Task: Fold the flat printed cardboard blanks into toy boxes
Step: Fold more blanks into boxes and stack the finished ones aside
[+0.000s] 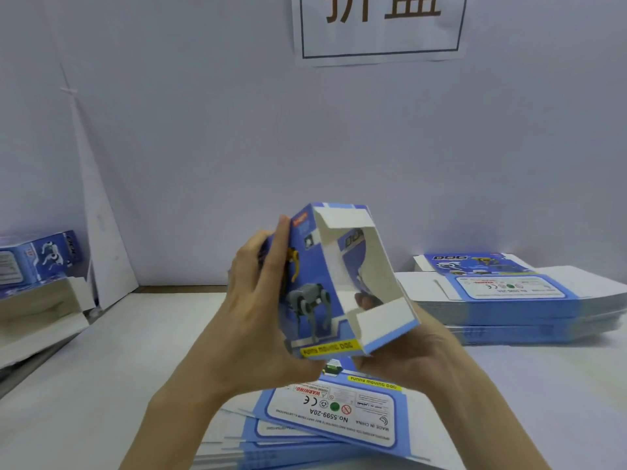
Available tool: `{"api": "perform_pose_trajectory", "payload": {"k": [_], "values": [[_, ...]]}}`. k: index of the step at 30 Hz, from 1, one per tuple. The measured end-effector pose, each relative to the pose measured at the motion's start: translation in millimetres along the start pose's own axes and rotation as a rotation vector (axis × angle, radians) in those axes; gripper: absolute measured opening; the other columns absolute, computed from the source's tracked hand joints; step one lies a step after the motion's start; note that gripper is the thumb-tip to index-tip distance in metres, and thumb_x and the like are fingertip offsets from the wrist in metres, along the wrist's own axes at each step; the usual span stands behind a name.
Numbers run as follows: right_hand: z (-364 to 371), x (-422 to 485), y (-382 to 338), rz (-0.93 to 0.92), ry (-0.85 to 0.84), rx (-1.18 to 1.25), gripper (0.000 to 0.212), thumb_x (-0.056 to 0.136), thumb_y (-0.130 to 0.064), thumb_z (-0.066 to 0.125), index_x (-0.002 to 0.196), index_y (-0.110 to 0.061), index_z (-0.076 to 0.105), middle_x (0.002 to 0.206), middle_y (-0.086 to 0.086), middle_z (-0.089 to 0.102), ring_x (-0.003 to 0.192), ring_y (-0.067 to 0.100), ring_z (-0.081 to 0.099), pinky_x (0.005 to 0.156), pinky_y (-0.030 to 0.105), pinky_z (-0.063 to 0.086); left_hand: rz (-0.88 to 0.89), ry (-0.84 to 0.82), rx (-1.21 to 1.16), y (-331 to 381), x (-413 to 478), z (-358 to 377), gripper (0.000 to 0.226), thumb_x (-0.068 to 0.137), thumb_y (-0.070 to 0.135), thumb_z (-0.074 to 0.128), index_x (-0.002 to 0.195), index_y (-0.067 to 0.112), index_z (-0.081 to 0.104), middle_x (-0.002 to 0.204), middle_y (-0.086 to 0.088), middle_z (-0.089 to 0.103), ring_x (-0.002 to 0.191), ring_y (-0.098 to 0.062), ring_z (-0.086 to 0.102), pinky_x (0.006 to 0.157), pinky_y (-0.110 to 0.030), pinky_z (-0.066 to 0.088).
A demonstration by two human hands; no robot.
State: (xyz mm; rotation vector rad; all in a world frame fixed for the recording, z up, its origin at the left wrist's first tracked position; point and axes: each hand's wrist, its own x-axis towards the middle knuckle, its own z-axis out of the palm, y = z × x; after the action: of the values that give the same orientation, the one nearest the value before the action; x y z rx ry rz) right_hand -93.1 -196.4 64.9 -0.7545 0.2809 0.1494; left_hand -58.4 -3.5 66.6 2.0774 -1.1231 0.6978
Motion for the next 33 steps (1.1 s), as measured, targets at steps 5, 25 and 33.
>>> {"api": "perform_pose_trajectory", "payload": {"k": [5, 25, 33], "values": [[-3.5, 2.8, -5.9, -0.406, 0.084, -0.138, 0.018, 0.083, -0.026, 0.066, 0.088, -0.01, 0.067, 0.07, 0.007, 0.067, 0.063, 0.018, 0.06, 0.051, 0.024, 0.051, 0.002, 0.064, -0.023, -3.8, 0.0, -9.9, 0.137, 0.053, 0.056, 0.084, 0.152, 0.033, -0.009, 0.149, 0.005, 0.015, 0.139, -0.015, 0.032, 0.092, -0.007, 0.043], [-15.1, -13.0, -24.3, -1.446, 0.34, -0.565, 0.027, 0.095, -0.01, 0.058, 0.103, -0.033, 0.068, 0.084, -0.027, 0.07, 0.069, -0.001, 0.061, 0.054, 0.019, 0.052, -0.144, -0.063, 0.095, 6.6, -1.1, -3.8, 0.13, 0.048, 0.058, 0.072, 0.15, 0.044, -0.007, 0.143, 0.017, 0.015, 0.137, -0.013, 0.023, 0.11, -0.053, 0.034], [-16.0, -14.6, -38.7, -0.799, -0.033, -0.062, 0.033, 0.096, -0.022, 0.049, 0.074, -0.02, 0.073, 0.077, -0.005, 0.07, 0.07, 0.009, 0.065, 0.06, 0.024, 0.055, -0.076, 0.032, 0.224, -4.0, -1.2, -7.2, 0.133, 0.049, 0.057, 0.08, 0.152, 0.033, 0.0, 0.148, 0.001, 0.019, 0.134, -0.022, 0.028, 0.104, -0.052, 0.042]]}}
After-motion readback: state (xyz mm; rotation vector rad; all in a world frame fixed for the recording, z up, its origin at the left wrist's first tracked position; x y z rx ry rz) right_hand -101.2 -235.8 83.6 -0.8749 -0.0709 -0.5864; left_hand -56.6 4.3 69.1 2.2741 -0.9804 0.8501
